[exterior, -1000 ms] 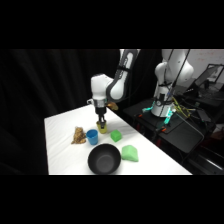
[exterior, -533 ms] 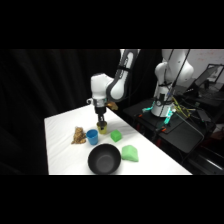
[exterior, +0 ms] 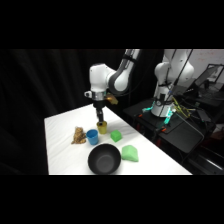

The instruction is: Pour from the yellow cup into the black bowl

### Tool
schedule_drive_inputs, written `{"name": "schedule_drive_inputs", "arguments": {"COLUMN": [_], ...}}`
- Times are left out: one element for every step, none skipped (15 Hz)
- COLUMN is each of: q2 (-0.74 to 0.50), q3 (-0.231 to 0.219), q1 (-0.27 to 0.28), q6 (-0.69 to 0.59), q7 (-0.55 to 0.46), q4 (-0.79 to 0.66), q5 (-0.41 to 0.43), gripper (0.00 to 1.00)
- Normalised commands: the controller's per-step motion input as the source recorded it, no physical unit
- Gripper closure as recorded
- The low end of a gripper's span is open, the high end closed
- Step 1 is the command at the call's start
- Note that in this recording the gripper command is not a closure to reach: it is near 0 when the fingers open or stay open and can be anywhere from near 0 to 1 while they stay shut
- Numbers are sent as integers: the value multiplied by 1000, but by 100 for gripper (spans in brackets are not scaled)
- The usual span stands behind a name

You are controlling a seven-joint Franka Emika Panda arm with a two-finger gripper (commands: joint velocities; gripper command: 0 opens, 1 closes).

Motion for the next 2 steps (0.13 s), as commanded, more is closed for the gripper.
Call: {"name": "schedule_drive_inputs", "arguments": {"q2": [-709,-651], "q3": [-144,-103], "q1": [162,124], "q6": [-431,-451], "q7": [324,265], "q4": [-186,-143], "q5": [-387,-361], "gripper": [0,0]}}
